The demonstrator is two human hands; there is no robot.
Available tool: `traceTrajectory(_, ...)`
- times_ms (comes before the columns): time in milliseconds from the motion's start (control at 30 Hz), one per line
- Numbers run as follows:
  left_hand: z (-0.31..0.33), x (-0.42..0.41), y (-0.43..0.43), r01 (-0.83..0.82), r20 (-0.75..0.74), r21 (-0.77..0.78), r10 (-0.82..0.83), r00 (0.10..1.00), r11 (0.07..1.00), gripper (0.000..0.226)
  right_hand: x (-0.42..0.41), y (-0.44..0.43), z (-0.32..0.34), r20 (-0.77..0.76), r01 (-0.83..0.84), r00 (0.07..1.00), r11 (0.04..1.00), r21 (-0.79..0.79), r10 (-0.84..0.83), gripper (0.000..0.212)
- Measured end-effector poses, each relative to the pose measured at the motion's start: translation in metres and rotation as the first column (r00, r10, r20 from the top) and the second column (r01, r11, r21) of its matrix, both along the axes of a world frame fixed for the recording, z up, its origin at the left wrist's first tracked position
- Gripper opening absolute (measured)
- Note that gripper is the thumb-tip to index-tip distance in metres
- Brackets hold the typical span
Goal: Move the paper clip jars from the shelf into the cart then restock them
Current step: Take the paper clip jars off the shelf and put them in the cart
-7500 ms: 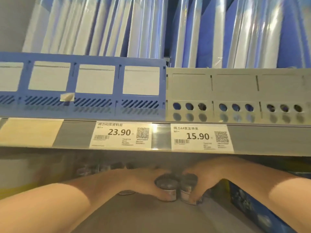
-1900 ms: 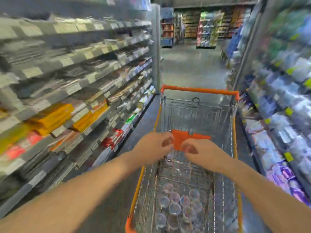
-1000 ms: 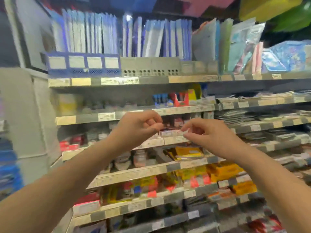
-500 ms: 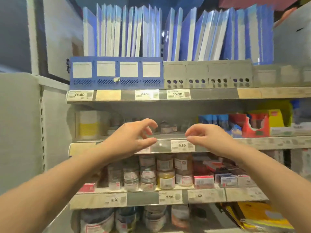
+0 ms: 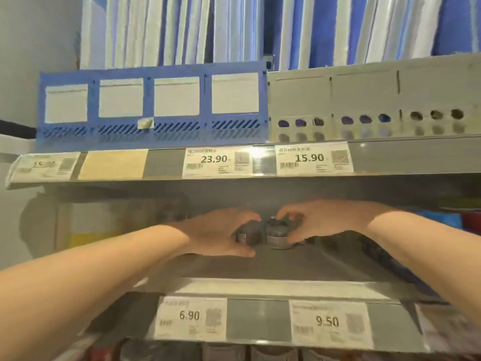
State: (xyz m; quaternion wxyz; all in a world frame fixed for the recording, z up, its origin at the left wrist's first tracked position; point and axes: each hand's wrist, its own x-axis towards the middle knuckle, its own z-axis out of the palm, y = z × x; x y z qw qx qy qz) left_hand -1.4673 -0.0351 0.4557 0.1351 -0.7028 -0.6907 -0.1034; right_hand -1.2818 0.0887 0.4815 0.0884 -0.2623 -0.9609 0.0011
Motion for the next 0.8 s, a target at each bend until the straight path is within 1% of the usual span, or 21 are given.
traceTrajectory(100,0.007,-0.021,0.028,-0.01,-0.062,-0.043,0.007,0.998,0.999,0.073,-0.023,0.021,0.004,0.1,0.006,0.995,0.999,-0.046,-0.002,0.06)
traceTrajectory(167,0.01,-0.033,0.045,-0.021,-0.086,-0.09,0.013,0.996,0.996,0.074,-0.035,0.031,0.009,0.163,-0.001,0.987,0.999,-0.034,0.006,0.07)
traceTrajectory(233,0.009,-0.045,0.062,-0.035,-0.087,-0.147,0.022,0.996,0.988,0.075,-0.045,0.039,0.012,0.22,0.012,0.976,1.0,-0.013,-0.009,0.077)
traceTrajectory(300,0.007,-0.057,0.078,-0.029,-0.077,-0.171,0.016,0.997,0.985,0.074,-0.055,0.051,0.013,0.239,0.009,0.971,0.999,-0.034,-0.001,0.074)
traceTrajectory(367,0.001,-0.067,0.091,-0.026,-0.11,-0.174,0.007,0.994,0.984,0.074,-0.064,0.058,0.011,0.247,0.01,0.969,0.999,-0.034,-0.002,0.072)
traceTrajectory(467,-0.009,-0.075,0.103,-0.025,-0.17,-0.156,-0.002,0.985,0.987,0.073,-0.072,0.067,0.005,0.282,0.048,0.959,0.997,-0.061,-0.029,0.082)
traceTrajectory(600,-0.017,-0.078,0.11,0.014,-0.097,-0.115,-0.025,0.995,0.993,0.064,-0.072,0.071,-0.001,0.331,0.082,0.942,0.993,-0.088,-0.048,0.085)
traceTrajectory(700,-0.018,-0.08,0.112,0.043,-0.062,-0.099,-0.049,0.997,0.994,0.063,-0.07,0.072,-0.003,0.316,0.088,0.947,0.992,-0.086,-0.057,0.086)
traceTrajectory(800,-0.019,-0.084,0.113,0.035,-0.038,-0.084,-0.038,0.999,0.996,0.068,-0.069,0.074,-0.005,0.296,0.087,0.954,0.991,-0.103,-0.053,0.085)
